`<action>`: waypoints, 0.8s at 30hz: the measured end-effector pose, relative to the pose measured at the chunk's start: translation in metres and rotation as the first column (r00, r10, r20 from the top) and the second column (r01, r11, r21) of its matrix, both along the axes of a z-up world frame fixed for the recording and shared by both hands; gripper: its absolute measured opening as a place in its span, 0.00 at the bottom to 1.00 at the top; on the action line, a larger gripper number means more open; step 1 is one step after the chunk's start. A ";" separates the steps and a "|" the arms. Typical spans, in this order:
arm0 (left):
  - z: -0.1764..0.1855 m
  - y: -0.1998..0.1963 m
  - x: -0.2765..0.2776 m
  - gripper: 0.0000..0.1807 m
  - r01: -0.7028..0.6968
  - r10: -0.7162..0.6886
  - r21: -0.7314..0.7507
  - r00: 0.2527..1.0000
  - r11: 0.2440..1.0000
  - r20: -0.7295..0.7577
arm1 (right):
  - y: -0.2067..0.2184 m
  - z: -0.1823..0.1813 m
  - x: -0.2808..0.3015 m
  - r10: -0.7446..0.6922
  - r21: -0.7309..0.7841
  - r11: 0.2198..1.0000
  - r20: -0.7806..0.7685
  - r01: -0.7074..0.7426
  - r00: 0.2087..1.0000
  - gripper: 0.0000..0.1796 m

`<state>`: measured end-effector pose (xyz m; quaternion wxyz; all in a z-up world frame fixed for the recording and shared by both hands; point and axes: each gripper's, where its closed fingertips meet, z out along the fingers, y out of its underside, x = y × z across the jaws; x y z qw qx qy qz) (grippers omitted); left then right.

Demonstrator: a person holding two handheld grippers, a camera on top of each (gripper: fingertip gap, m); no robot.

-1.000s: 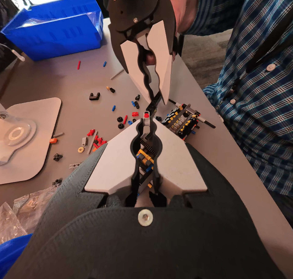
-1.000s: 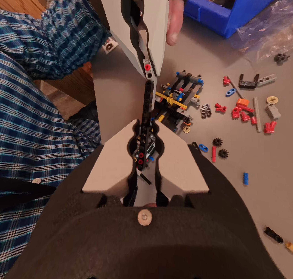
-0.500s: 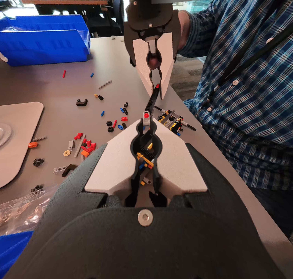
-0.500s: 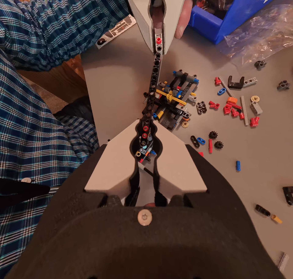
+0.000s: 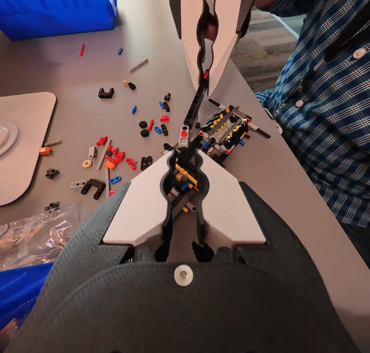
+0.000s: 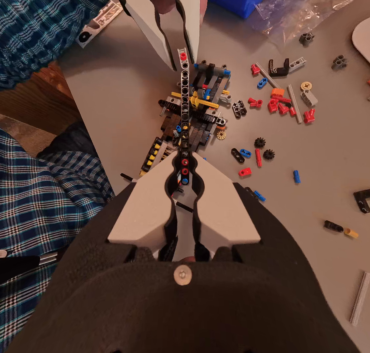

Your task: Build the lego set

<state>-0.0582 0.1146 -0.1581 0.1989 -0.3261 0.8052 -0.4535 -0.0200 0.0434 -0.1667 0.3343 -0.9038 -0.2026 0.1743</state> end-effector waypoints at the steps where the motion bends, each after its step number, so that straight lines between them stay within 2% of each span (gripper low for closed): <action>1: -0.002 0.001 0.001 0.08 -0.011 0.011 0.018 1.000 1.000 -0.001 | 0.000 -0.001 0.000 0.001 -0.003 1.000 0.007 -0.001 1.000 0.02; 5: 0.000 0.001 0.000 0.03 -0.008 0.007 0.028 1.000 1.000 0.021 | 0.001 -0.001 -0.002 0.004 -0.003 1.000 0.024 -0.004 1.000 0.02; 10: 0.001 0.000 -0.003 0.03 0.022 -0.022 0.005 1.000 1.000 0.009 | -0.001 -0.003 -0.007 0.025 -0.001 1.000 0.051 -0.025 0.998 0.02; 19: -0.002 -0.005 -0.006 0.00 0.118 -0.124 -0.099 0.991 0.988 -0.053 | -0.006 -0.006 -0.013 0.044 -0.021 0.999 0.082 -0.042 0.996 0.03; 21: -0.005 -0.004 -0.002 0.00 0.112 -0.118 -0.088 0.991 0.990 -0.062 | -0.006 -0.007 -0.009 0.023 -0.028 0.999 0.083 -0.020 0.996 0.02; 24: -0.009 -0.001 0.002 0.05 0.082 -0.085 -0.048 0.994 0.995 -0.062 | -0.005 -0.009 -0.003 -0.008 -0.036 0.999 0.078 0.011 0.997 0.02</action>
